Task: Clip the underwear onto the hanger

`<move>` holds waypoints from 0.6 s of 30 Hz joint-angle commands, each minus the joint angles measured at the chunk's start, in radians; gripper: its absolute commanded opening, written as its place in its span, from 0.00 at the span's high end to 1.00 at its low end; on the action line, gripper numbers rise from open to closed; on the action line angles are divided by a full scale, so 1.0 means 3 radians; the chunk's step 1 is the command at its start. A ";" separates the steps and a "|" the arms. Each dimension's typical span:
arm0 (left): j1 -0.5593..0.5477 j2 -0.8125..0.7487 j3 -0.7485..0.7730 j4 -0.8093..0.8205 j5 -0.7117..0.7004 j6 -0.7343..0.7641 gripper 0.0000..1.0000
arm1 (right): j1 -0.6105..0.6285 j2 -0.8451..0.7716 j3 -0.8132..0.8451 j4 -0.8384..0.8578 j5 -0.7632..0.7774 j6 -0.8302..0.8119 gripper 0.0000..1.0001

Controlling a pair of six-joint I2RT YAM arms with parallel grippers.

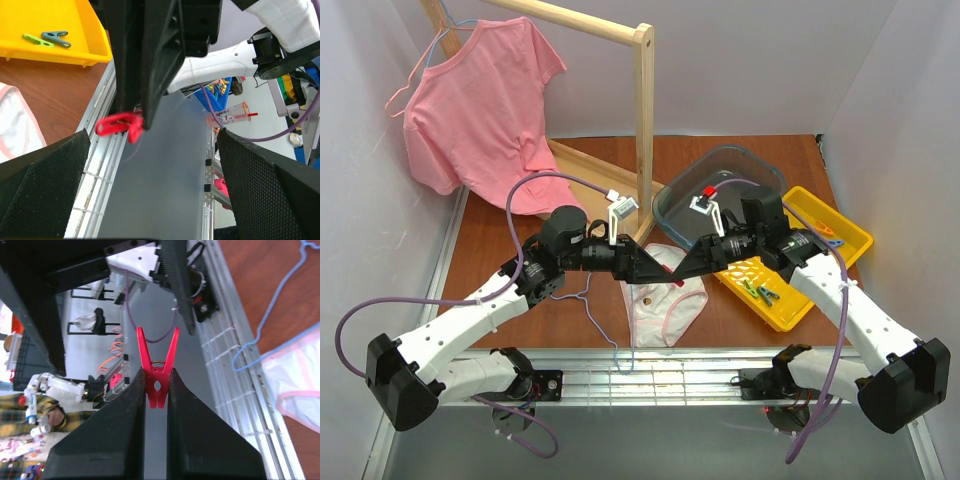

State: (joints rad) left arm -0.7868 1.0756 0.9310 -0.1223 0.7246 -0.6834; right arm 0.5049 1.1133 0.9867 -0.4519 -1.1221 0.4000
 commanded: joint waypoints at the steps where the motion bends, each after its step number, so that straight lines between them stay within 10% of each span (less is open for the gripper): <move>1: 0.0005 -0.0052 -0.0045 0.0096 0.0131 -0.0084 0.07 | 0.0132 -0.0111 -0.0108 0.0585 -0.0197 0.0476 0.99; 9: 0.0005 -0.0052 -0.0071 0.0126 0.0100 -0.0115 0.10 | 0.0434 -0.0066 -0.0088 0.0826 -0.0064 0.0686 0.99; 18: 0.0005 -0.0062 -0.0061 0.0157 0.0371 -0.0130 0.35 | 0.0449 0.0088 -0.0088 0.0980 0.0069 0.0661 0.99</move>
State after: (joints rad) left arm -0.7868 1.0752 0.9222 -0.0750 0.7826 -0.7246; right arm 0.6365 1.1275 0.9440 -0.2050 -1.1198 0.5976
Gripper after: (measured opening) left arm 0.659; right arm 0.064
